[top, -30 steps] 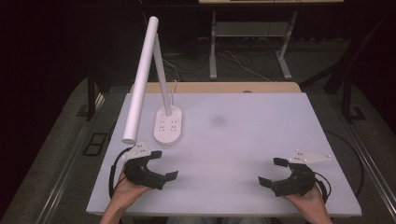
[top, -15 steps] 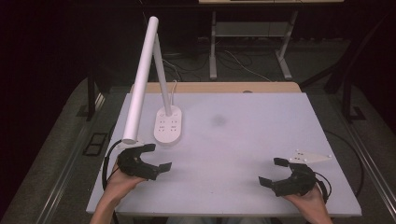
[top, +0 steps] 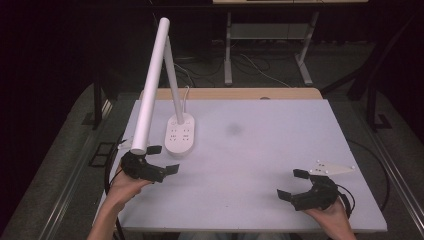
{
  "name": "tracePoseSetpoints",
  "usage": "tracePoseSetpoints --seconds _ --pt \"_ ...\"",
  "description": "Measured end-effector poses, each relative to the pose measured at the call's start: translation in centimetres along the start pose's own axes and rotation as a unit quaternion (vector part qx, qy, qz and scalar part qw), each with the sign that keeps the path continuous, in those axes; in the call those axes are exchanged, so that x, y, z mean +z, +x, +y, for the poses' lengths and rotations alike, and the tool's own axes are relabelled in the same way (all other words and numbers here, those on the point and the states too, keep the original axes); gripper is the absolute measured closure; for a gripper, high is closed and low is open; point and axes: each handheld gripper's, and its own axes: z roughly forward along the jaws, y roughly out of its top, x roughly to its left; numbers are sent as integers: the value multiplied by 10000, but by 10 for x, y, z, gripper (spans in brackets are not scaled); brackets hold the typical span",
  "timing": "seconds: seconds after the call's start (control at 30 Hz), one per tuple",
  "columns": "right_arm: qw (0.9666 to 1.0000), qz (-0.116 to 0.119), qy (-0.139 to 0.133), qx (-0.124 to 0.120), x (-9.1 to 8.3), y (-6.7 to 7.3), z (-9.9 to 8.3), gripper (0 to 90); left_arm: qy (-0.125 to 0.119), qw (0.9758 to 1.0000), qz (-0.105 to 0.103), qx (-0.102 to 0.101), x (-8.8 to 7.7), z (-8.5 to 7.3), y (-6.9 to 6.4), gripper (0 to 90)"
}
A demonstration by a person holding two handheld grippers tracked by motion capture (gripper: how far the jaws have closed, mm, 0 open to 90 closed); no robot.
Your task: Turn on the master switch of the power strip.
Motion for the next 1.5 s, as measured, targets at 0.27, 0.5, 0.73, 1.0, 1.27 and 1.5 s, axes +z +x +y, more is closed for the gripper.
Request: tracePoseSetpoints --seconds 0.27,0.5,0.73,1.0,1.27,1.5 --pt "10000 1 1 -19 0 0 0 0 55 10000 73 10 -3 8 9 0" --pt "10000 3 5 -32 0 0 0 0 103 9999 129 9 -3 15 16 0" --pt "10000 -2 -5 18 -1 0 -1 0 57 9999 153 -13 -6 22 24 0" --pt "10000 -23 6 17 -1 -1 -1 0 7 9998 188 1 -9 32 33 0" --pt "10000 -38 18 5 -1 -2 -1 0 38 9996 273 -8 -11 40 43 0" --pt "10000 -34 23 6 -1 -2 -1 0 89 9994 336 -42 -9 47 51 0"
